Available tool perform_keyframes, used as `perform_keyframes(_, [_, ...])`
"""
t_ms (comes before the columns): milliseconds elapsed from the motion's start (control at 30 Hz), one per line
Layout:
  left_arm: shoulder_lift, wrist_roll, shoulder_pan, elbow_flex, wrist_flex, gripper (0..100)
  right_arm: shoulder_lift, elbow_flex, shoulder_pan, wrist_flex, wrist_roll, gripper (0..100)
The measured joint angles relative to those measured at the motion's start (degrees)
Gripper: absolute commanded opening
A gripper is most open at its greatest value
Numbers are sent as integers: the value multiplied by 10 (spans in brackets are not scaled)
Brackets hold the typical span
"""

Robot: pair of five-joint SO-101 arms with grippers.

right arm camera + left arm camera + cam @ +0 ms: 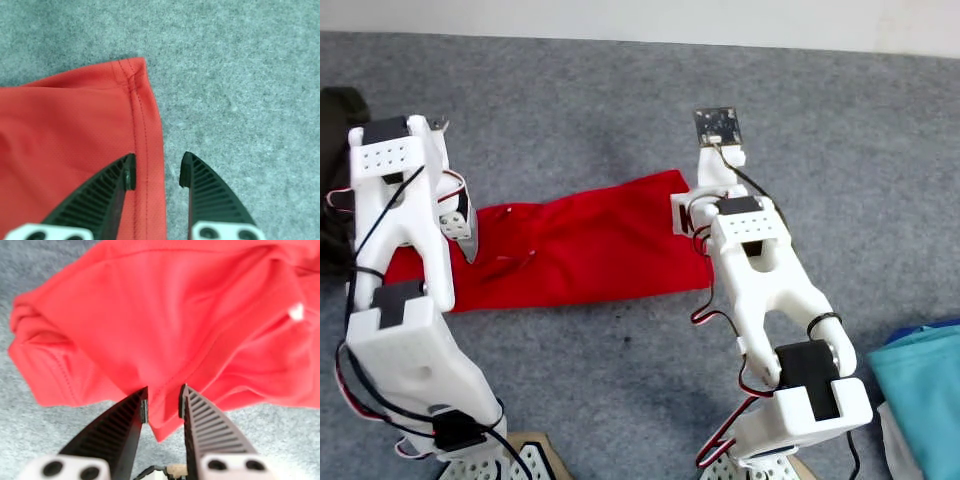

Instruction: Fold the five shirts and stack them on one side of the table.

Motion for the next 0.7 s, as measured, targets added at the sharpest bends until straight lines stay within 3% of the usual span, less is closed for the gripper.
perform_keyframes(133, [-15,-4,0,0,-4,134,0,0,0,0,0,156])
perform_keyframes(400, [-16,23,0,-16,-108,130,0,0,0,0,0,156])
perform_keyframes(700, [58,13,53,39,-121,120,0,0,0,0,0,156])
